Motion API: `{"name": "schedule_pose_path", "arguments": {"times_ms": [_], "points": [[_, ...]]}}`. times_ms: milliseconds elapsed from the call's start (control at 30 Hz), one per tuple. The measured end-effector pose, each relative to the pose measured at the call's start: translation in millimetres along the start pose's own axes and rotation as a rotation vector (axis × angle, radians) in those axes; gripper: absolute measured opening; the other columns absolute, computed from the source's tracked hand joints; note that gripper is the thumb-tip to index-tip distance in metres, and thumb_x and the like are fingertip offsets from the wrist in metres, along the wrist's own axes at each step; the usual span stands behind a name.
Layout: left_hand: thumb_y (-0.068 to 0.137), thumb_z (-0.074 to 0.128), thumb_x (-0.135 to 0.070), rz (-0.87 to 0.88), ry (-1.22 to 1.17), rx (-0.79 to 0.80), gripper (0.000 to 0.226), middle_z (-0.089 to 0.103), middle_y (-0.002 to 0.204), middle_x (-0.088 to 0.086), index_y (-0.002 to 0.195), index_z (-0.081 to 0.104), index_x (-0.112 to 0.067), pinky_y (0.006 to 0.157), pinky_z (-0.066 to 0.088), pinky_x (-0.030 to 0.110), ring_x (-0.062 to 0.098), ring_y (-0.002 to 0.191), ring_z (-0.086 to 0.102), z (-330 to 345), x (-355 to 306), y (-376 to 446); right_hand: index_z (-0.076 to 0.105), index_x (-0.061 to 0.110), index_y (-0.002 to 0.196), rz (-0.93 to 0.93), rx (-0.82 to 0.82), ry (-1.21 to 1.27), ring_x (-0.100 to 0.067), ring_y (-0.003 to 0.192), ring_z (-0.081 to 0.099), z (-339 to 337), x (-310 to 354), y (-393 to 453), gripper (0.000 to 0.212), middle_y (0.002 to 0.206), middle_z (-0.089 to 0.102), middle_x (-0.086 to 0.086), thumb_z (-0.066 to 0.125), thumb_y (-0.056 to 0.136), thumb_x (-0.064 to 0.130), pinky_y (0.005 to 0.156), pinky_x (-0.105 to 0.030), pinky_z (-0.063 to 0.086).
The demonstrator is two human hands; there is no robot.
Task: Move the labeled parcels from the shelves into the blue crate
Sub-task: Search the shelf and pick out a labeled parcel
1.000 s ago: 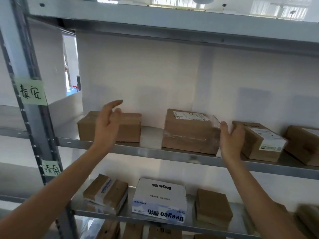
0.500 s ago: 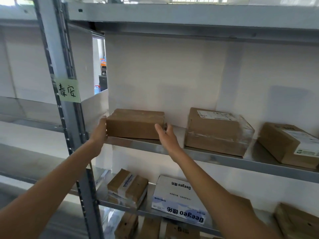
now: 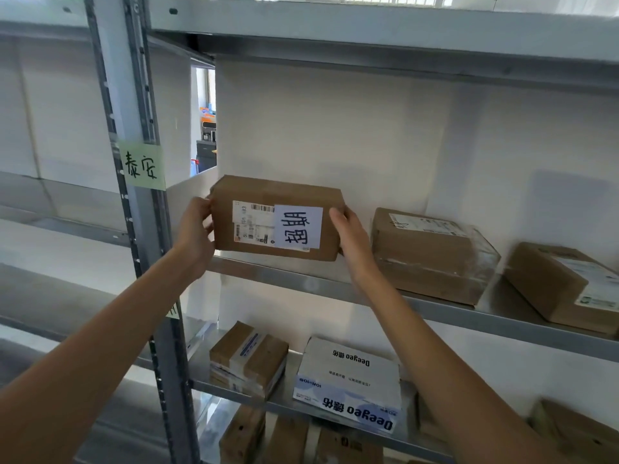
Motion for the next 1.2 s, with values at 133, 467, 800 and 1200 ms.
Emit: {"name": "schedule_pose_path", "arguments": {"times_ms": [133, 467, 800, 1200], "points": [[0.093, 0.045, -0.053, 0.013, 0.12, 0.092, 0.05, 0.058, 0.126, 0.001, 0.134, 0.046, -0.025, 0.101, 0.045, 0.05, 0.022, 0.117, 0.054, -4, 5, -2, 0.042, 0.029, 0.142, -0.042, -0.005, 0.008, -0.017, 0.121, 0.055, 1, 9, -1, 0.051, 0.136, 0.055, -0.002, 0.052, 0.096, 0.046, 0.102, -0.039, 0.047], [0.073, 0.074, -0.05, 0.259, 0.08, -0.007, 0.076, 0.042, 0.144, 0.006, 0.139, 0.039, -0.035, 0.109, 0.038, 0.046, 0.023, 0.128, 0.047, 18, -37, -9, 0.037, 0.019, 0.132, 0.087, -0.11, 0.404, -0.02, 0.102, 0.065, -16, 14, -19, 0.061, 0.116, 0.064, -0.007, 0.071, 0.085, 0.034, 0.084, -0.04, 0.058], [0.097, 0.042, -0.049, 0.168, 0.259, 0.197, 0.043, 0.064, 0.119, -0.005, 0.138, 0.041, -0.037, 0.088, 0.056, 0.038, 0.018, 0.106, 0.064, 59, 8, -52, 0.047, 0.019, 0.132, 0.27, 0.03, 0.511, -0.019, 0.114, 0.059, 29, -24, -53, 0.055, 0.121, 0.065, -0.005, 0.066, 0.086, 0.042, 0.102, -0.044, 0.046], [0.093, 0.05, -0.041, 0.344, 0.249, 0.226, 0.038, 0.065, 0.112, -0.005, 0.13, 0.042, -0.038, 0.076, 0.059, 0.031, 0.02, 0.098, 0.069, 61, 11, -85, 0.044, 0.034, 0.135, -0.001, -0.065, 0.331, -0.014, 0.093, 0.071, 7, 9, -52, 0.039, 0.115, 0.068, 0.001, 0.048, 0.098, 0.045, 0.07, -0.029, 0.06]]}}
Point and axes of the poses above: each hand's wrist, its own y-axis towards the middle knuckle, its own z-axis out of the palm, x = y × z, the point moved 4 cm from there along y, towards the middle knuckle
